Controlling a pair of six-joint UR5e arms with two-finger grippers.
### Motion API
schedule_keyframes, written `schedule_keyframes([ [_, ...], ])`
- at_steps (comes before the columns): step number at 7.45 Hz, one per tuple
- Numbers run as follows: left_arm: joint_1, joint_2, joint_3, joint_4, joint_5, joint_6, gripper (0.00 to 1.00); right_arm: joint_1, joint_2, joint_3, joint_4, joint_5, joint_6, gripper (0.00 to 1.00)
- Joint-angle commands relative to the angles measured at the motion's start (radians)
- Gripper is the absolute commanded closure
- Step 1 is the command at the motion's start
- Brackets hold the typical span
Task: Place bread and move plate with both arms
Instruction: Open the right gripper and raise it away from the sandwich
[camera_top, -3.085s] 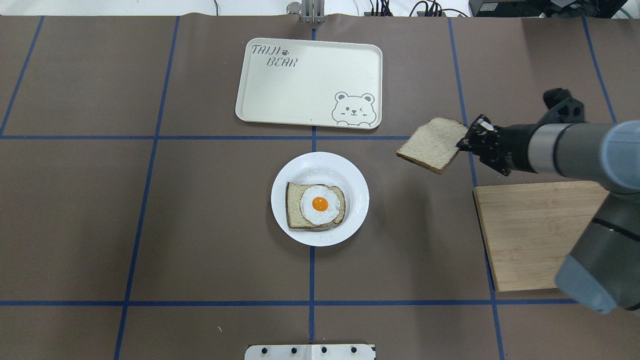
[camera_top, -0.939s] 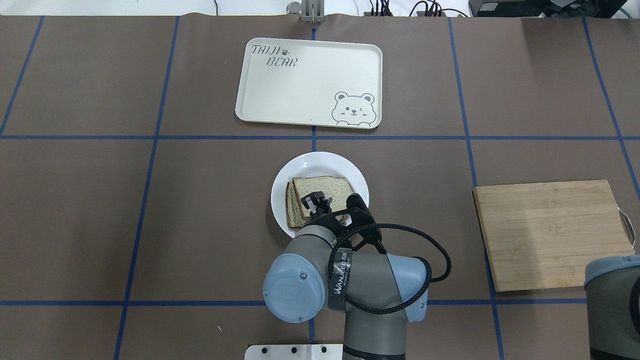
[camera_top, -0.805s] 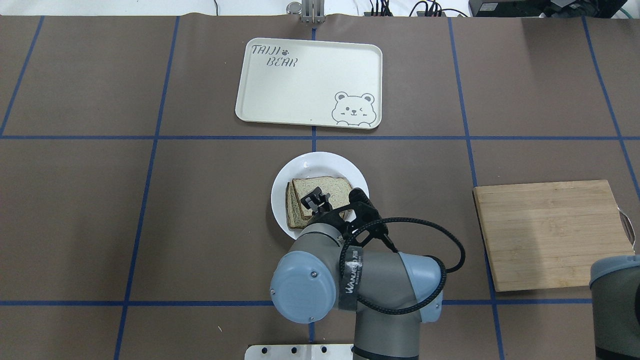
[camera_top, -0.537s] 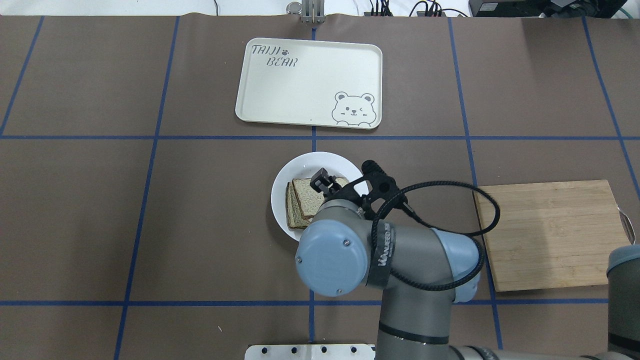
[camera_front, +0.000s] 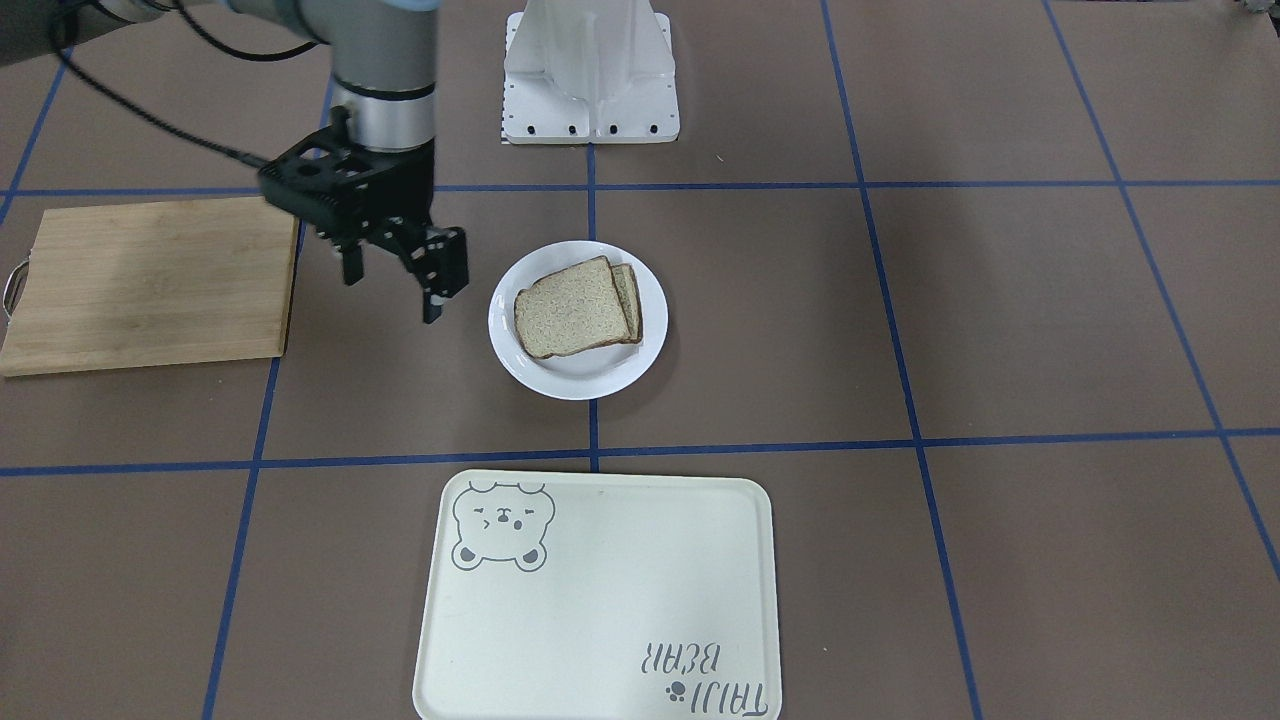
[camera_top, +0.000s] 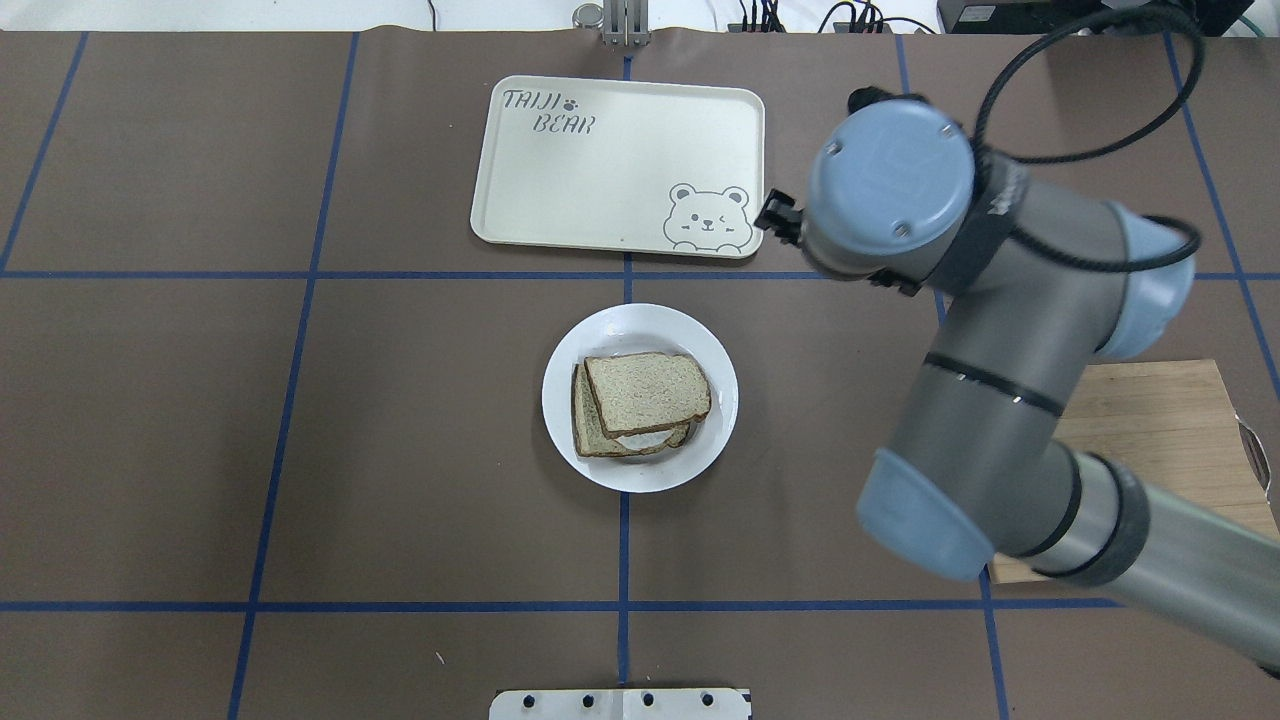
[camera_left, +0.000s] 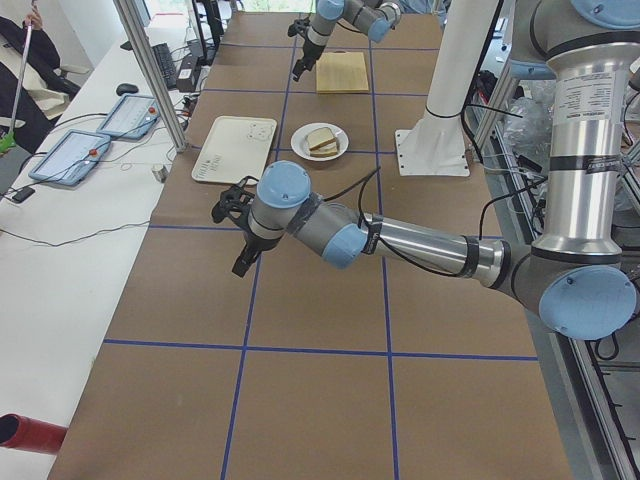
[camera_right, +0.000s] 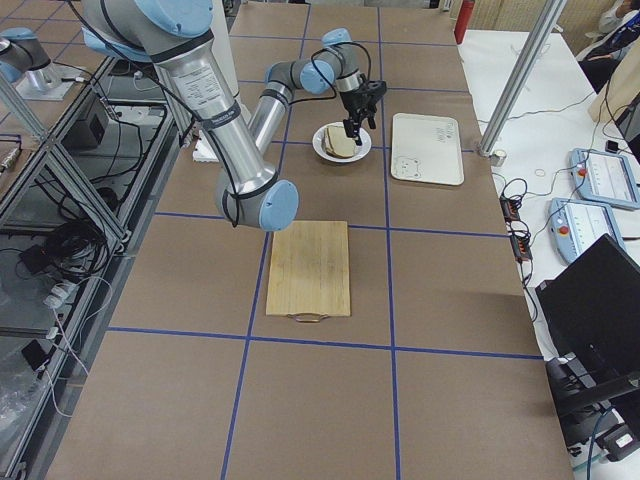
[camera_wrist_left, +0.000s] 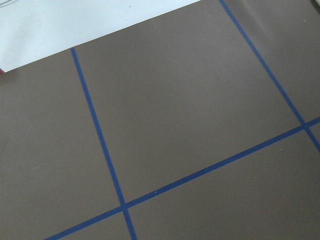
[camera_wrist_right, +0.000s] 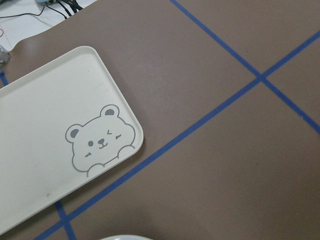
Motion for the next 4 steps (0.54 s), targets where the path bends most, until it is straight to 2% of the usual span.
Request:
schedule_keyframes([
  [1, 0.15, -0.052, 0.007, -0.205, 0.002, -0.411, 0.02, 0.246, -0.163, -0.011, 0.114, 0.242, -0.461, 0.0],
  [2, 0.21, -0.082, 0.007, -0.265, 0.006, -0.562, 0.02, 0.343, -0.239, -0.025, 0.156, 0.331, -0.647, 0.0],
  [4, 0.325, -0.142, 0.007, -0.281, 0.007, -0.776, 0.02, 0.533, -0.427, -0.036, 0.233, 0.469, -0.993, 0.0],
])
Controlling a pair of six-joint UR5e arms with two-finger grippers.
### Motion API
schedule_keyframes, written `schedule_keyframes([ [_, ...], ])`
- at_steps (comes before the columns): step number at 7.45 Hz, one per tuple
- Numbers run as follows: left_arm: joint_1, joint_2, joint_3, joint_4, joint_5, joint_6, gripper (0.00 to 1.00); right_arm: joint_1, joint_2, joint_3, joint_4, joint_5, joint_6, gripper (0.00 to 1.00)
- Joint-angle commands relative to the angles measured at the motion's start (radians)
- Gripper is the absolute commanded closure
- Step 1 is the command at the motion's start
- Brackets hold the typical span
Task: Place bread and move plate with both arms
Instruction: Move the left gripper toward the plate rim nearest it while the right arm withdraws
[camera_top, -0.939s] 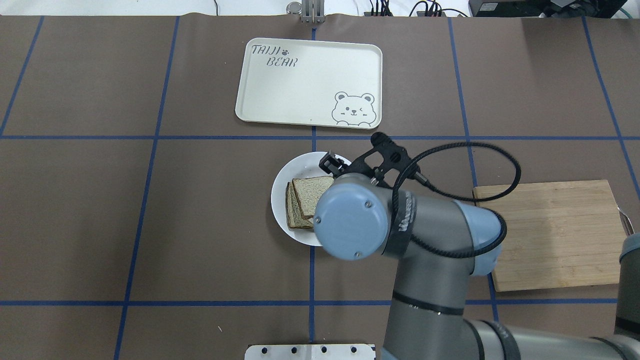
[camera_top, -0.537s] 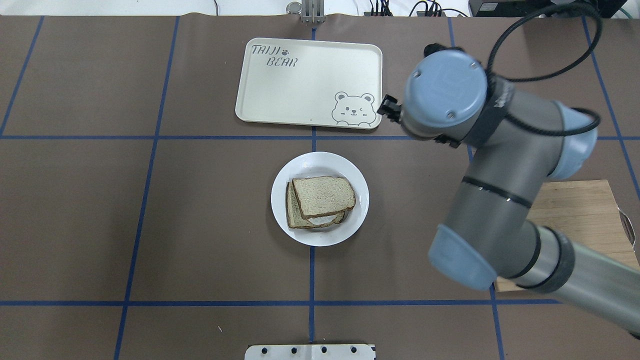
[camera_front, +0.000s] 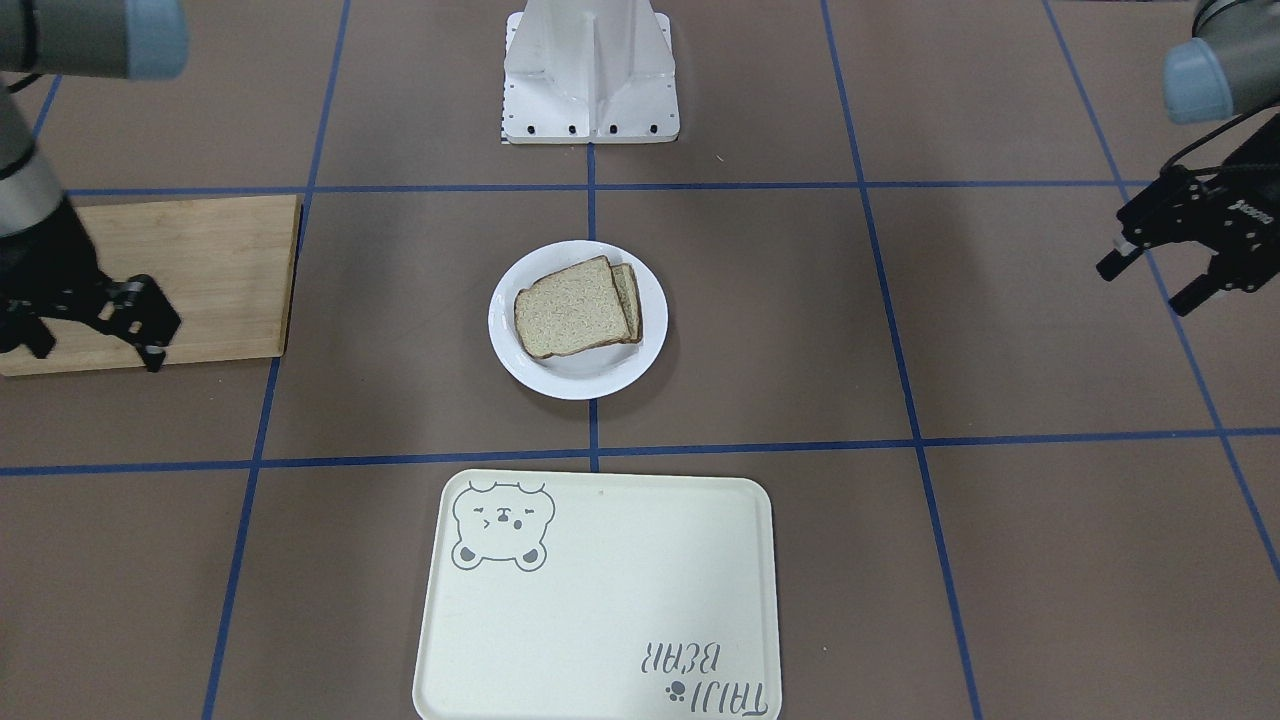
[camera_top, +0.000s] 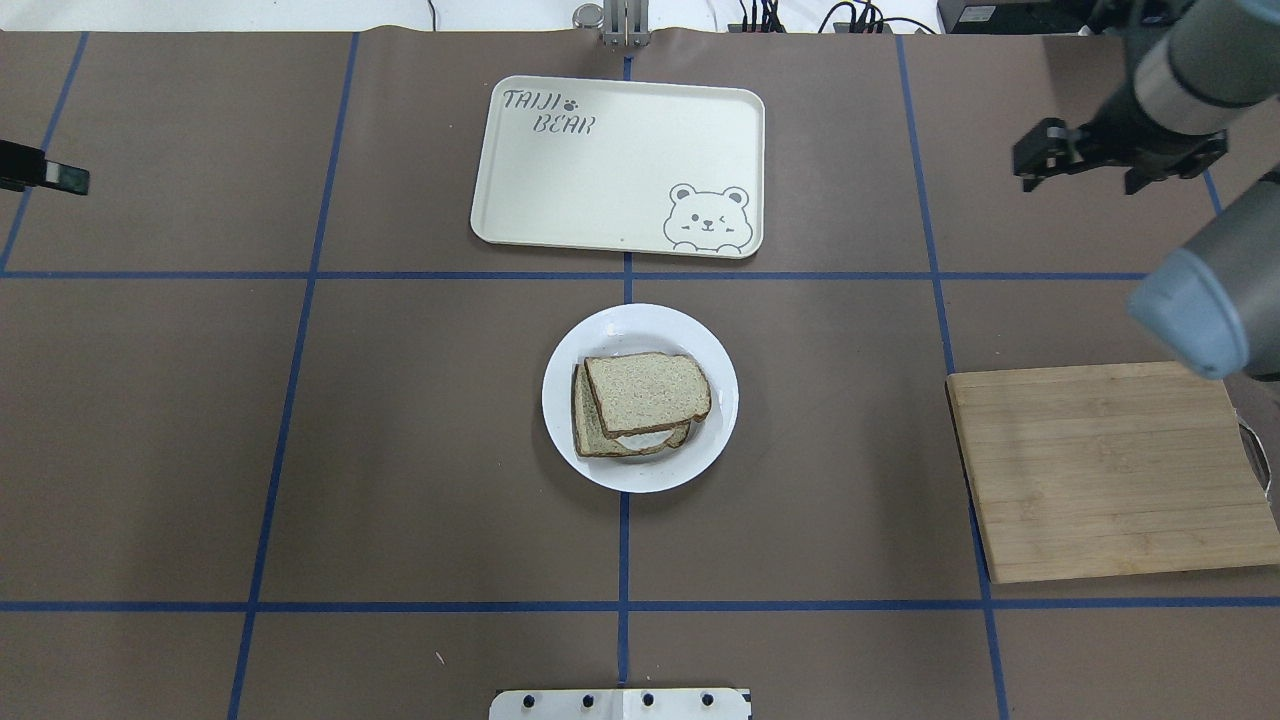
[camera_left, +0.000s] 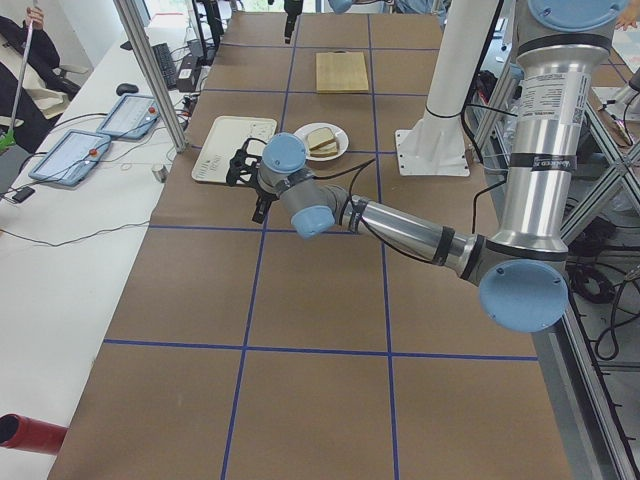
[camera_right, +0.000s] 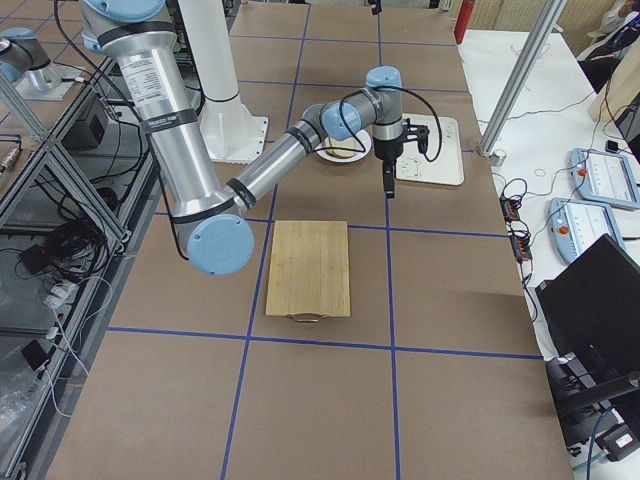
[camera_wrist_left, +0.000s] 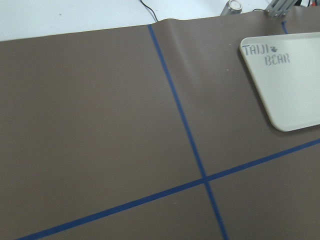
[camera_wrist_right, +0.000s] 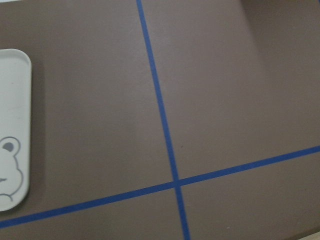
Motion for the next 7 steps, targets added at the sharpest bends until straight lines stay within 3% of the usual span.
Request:
schedule_keyframes([
  [1, 0.131, -0.063, 0.007, -0.035, 0.003, -0.198, 0.02, 0.225, -0.236, -0.017, 0.105, 0.158, -0.404, 0.0],
  [2, 0.173, -0.088, 0.028, -0.077, 0.012, -0.261, 0.02, 0.331, -0.323, -0.05, 0.129, 0.227, -0.591, 0.0],
  [4, 0.341, -0.134, 0.082, -0.264, 0.179, -0.475, 0.02, 0.454, -0.431, -0.092, 0.12, 0.247, -0.874, 0.0],
  [6, 0.523, -0.201, 0.152, -0.36, 0.387, -0.604, 0.06, 0.476, -0.479, -0.095, 0.129, 0.259, -0.899, 0.0],
  [7, 0.593, -0.212, 0.183, -0.389, 0.464, -0.605, 0.14, 0.476, -0.479, -0.098, 0.129, 0.273, -0.899, 0.0],
])
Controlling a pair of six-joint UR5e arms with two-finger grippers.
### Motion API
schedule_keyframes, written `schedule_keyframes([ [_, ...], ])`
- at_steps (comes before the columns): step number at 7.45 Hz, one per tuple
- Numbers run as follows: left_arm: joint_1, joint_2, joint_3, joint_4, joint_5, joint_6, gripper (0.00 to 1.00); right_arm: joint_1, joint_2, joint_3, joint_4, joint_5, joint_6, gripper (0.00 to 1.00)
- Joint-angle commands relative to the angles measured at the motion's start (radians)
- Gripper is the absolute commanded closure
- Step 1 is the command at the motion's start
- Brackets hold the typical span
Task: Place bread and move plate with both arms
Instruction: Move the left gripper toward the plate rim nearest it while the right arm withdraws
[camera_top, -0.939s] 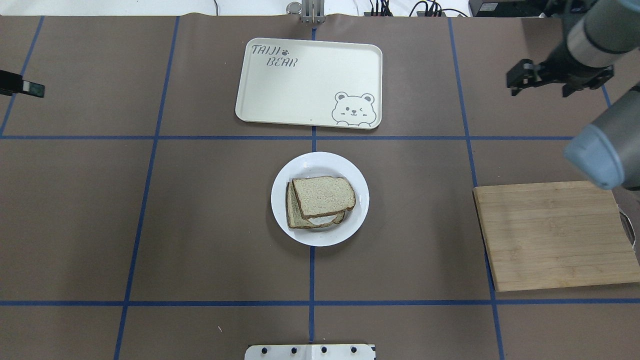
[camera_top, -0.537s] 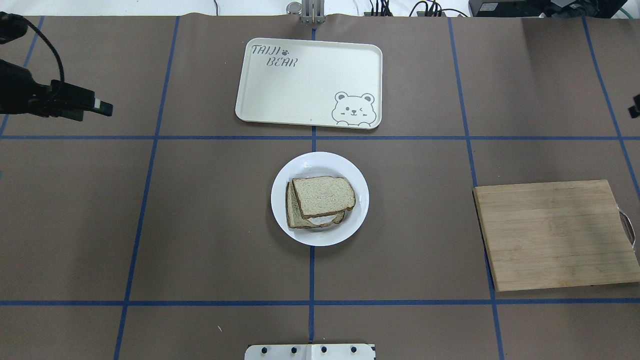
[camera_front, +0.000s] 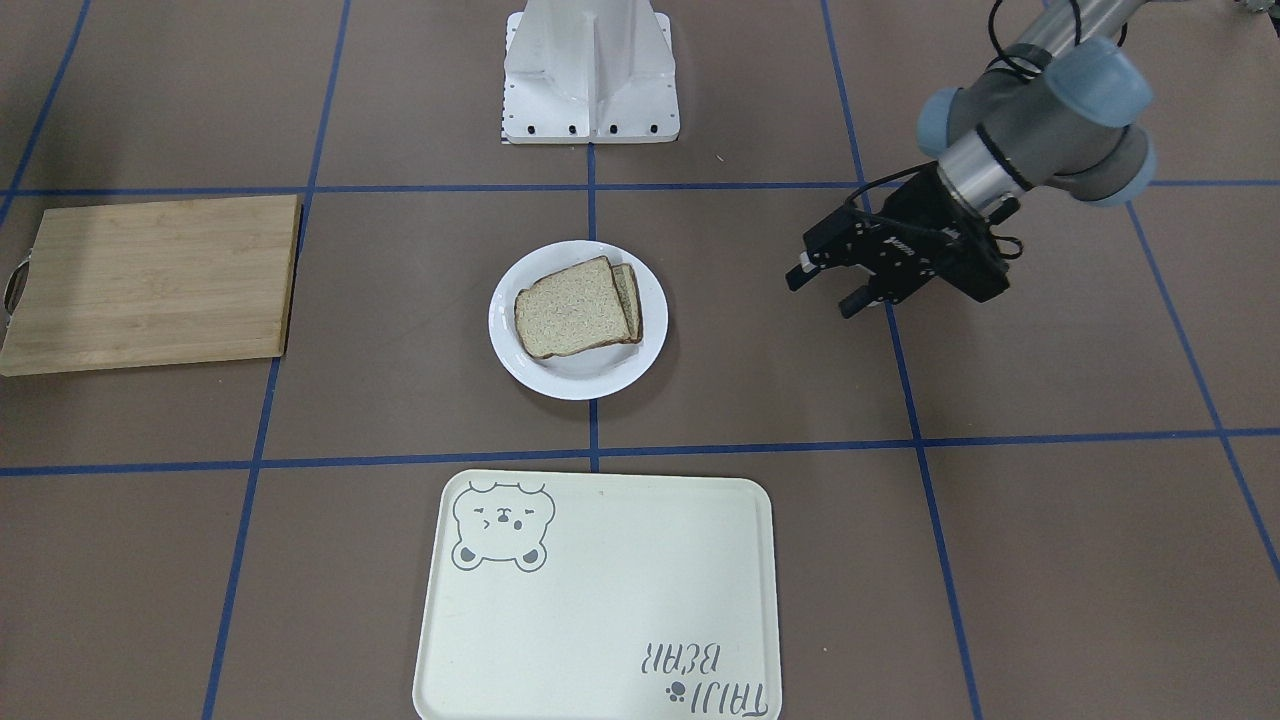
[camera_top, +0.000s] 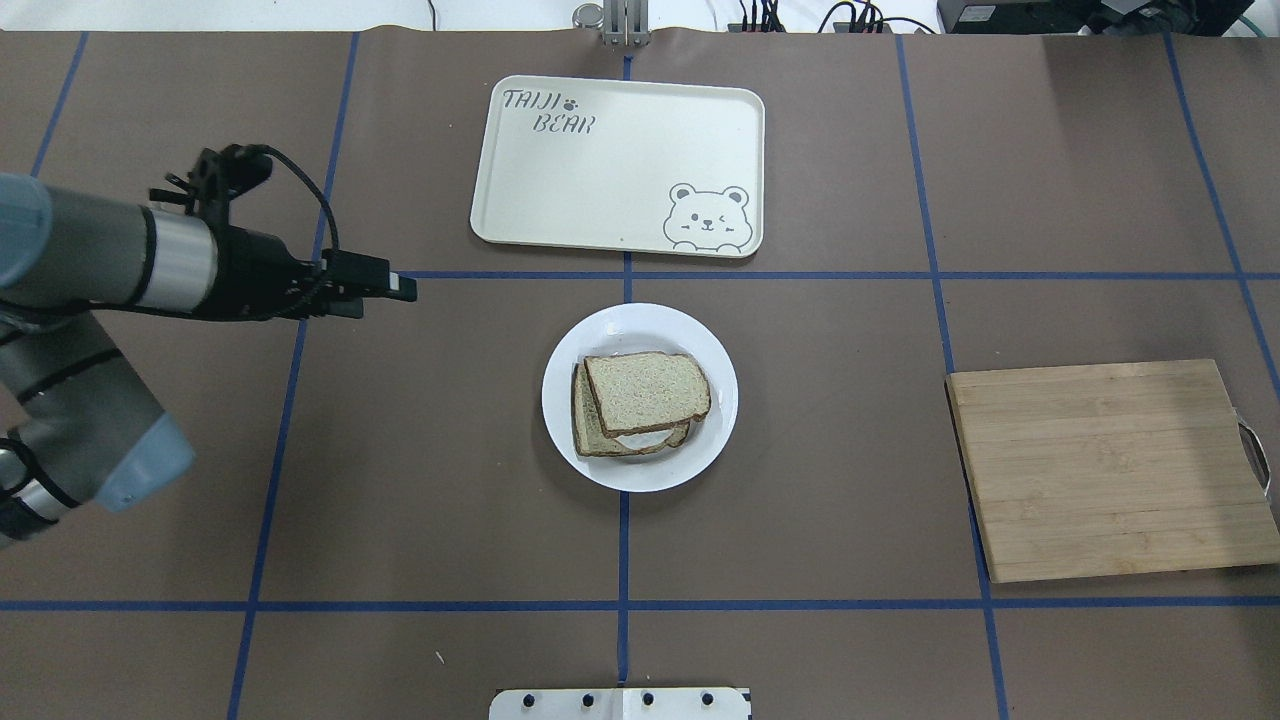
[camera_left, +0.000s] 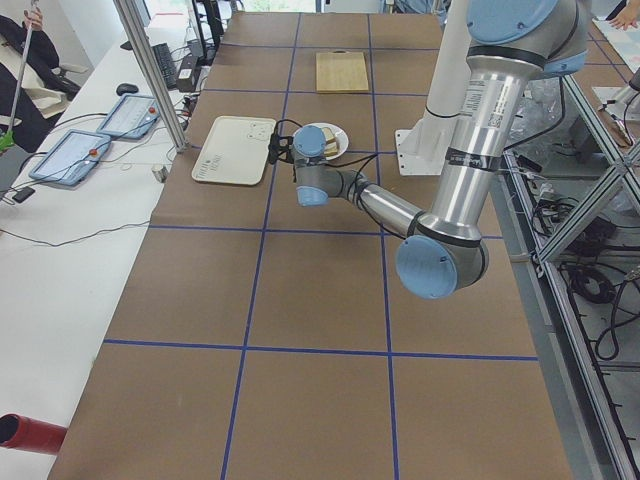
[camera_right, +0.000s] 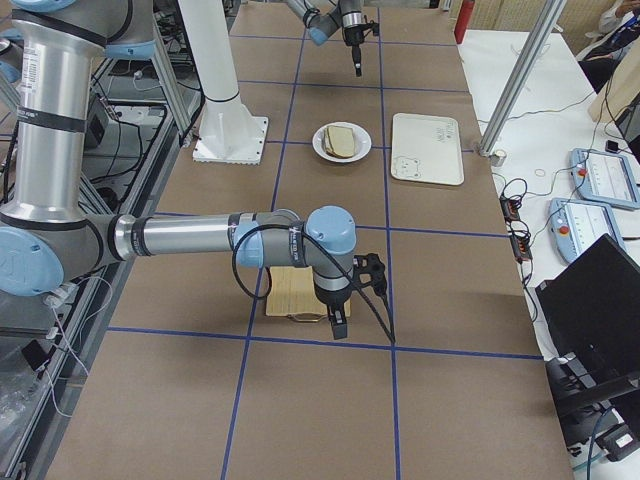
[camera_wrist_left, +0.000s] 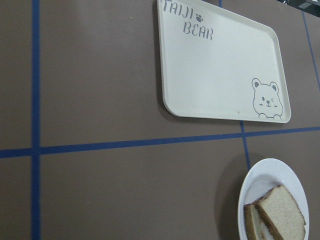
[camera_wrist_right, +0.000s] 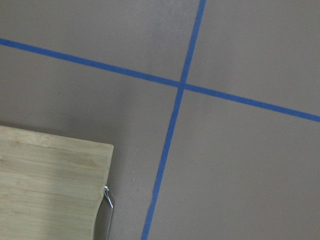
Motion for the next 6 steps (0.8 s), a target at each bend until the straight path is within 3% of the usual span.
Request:
schedule_keyframes([
  [1, 0.127, -0.059, 0.089, -0.057, 0.132, -0.038, 0.27, 0.007, -0.013, -0.003, 0.001, 0.015, -0.011, 0.0],
  [2, 0.154, -0.081, 0.117, -0.071, 0.137, -0.06, 0.37, 0.007, -0.016, -0.003, 0.001, 0.015, -0.007, 0.0],
  [4, 0.259, -0.117, 0.163, -0.14, 0.204, -0.09, 0.43, 0.007, -0.016, -0.003, 0.001, 0.015, -0.006, 0.0],
  [6, 0.286, -0.15, 0.189, -0.14, 0.241, -0.157, 0.49, 0.007, -0.016, -0.003, 0.0, 0.015, -0.006, 0.0],
])
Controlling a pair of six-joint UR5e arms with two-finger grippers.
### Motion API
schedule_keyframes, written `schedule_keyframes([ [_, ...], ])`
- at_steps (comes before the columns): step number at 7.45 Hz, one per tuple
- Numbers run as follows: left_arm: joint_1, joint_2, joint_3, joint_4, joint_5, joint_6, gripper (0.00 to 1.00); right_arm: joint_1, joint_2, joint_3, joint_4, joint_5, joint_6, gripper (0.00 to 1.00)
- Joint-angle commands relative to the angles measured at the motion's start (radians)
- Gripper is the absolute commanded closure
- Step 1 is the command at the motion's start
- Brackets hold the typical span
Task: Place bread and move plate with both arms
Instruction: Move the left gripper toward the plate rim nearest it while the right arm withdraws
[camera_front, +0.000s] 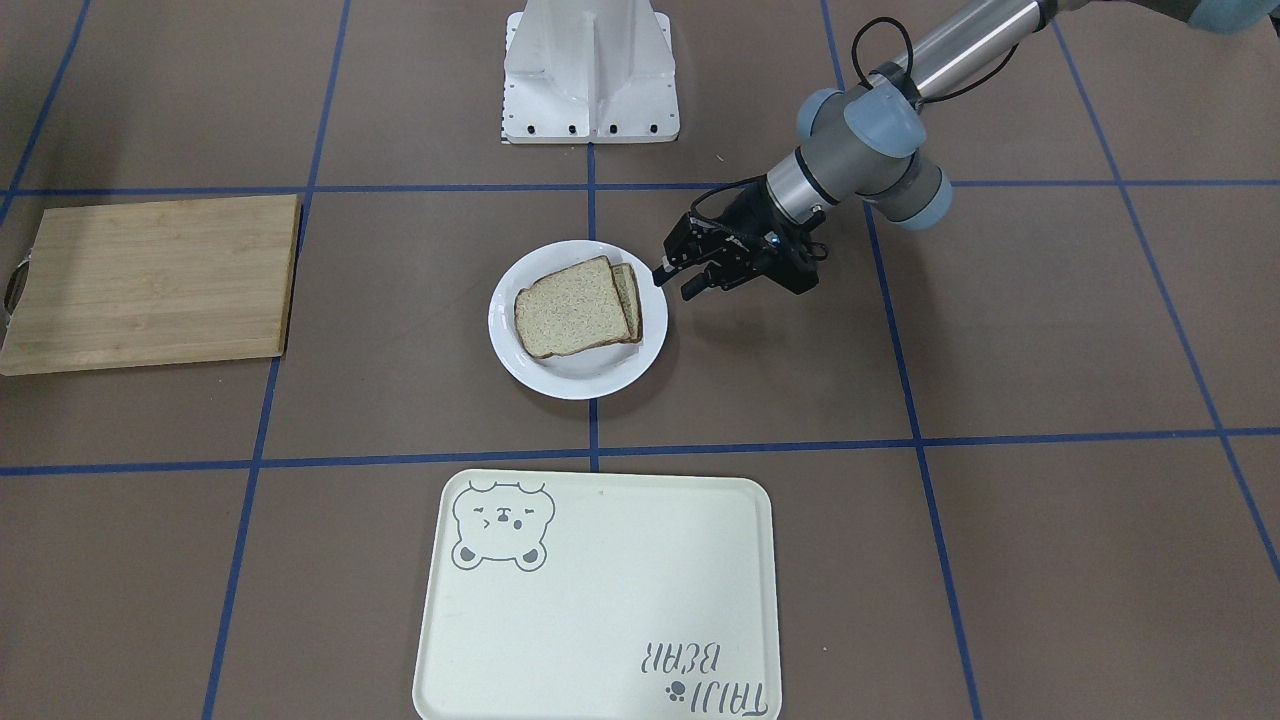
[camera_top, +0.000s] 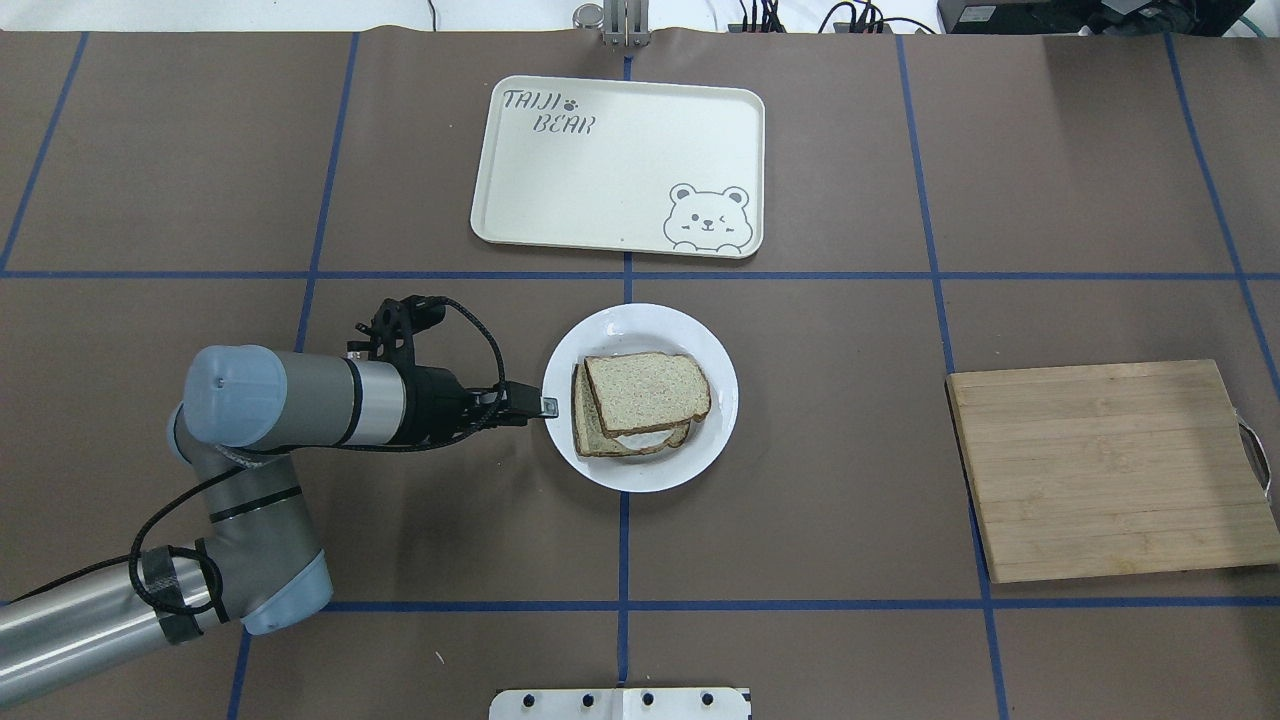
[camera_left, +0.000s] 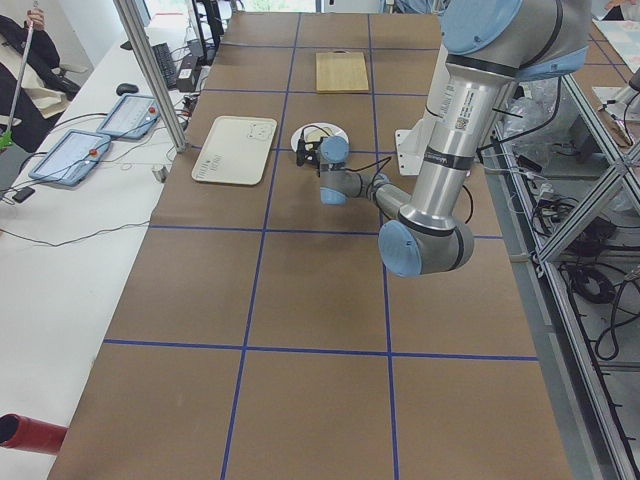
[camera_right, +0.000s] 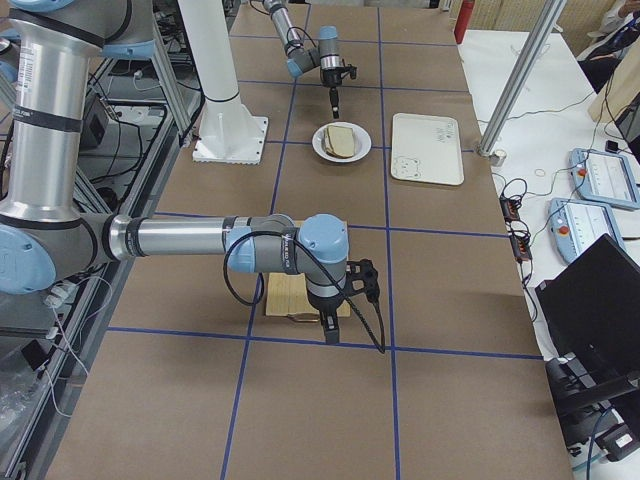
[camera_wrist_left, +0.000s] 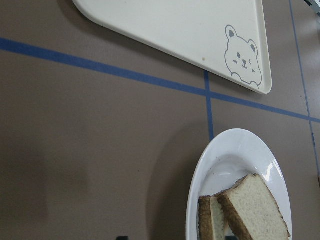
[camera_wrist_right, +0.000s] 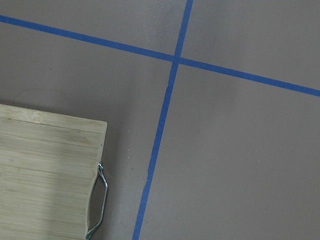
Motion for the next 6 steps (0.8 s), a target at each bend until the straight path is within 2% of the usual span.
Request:
schedule_keyframes([
  [1, 0.033, -0.021, 0.03, -0.005, 0.038, -0.028, 0.52, 0.0, 0.001, -0.001, -0.001, 0.0, 0.002, 0.0],
  [3, 0.033, -0.021, 0.033, -0.005, 0.039, -0.028, 0.57, 0.0, -0.001, 0.0, -0.001, 0.005, 0.002, 0.0],
  [5, 0.033, -0.023, 0.034, -0.004, 0.041, -0.029, 0.74, 0.0, -0.001, -0.001, -0.001, 0.005, 0.0, 0.0],
  [6, 0.033, -0.021, 0.036, -0.004, 0.041, -0.029, 0.75, 0.0, -0.003, -0.001, -0.001, 0.005, 0.002, 0.0],
])
